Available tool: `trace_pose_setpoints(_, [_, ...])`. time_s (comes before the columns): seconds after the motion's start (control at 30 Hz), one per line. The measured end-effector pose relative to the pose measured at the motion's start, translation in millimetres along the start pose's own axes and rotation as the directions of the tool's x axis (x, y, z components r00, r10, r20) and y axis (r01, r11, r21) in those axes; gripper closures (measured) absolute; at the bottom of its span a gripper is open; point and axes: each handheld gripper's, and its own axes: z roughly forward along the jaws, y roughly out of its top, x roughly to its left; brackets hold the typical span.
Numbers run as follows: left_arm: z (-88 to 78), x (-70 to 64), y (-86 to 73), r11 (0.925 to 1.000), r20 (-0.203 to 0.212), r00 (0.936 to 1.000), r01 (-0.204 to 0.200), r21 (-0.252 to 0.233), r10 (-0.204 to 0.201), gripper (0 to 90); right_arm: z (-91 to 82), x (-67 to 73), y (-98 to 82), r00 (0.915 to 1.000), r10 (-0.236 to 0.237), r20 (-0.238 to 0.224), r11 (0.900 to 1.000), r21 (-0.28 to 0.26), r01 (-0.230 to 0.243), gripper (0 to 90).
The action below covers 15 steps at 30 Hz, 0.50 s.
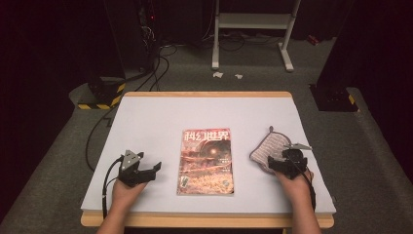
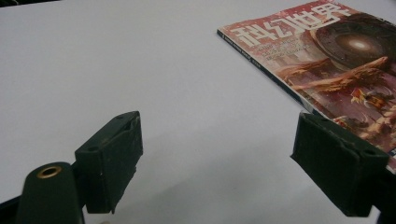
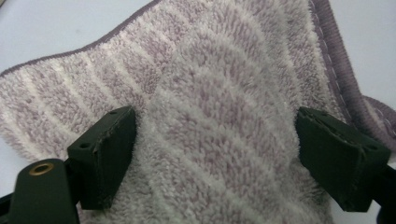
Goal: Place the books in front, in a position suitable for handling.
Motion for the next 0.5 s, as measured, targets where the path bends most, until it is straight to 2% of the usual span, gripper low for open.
trace_pose_setpoints(0.17, [0.3,0.1,0.0,1.0,0.004,1.0,0.002,0.002,-0.002,16.7,-2.5,-0.7,-1.1,0.999,-0.041,-0.017,0.999,-0.02,0.041,24.9])
trace_pose_setpoints(0.5, [0.3,-0.2,0.0,1.0,-0.001,1.0,0.001,0.003,-0.001,16.9,-6.2,-3.7,-1.4,0.9967,-0.047,-0.066,0.999,-0.024,0.045,56.0])
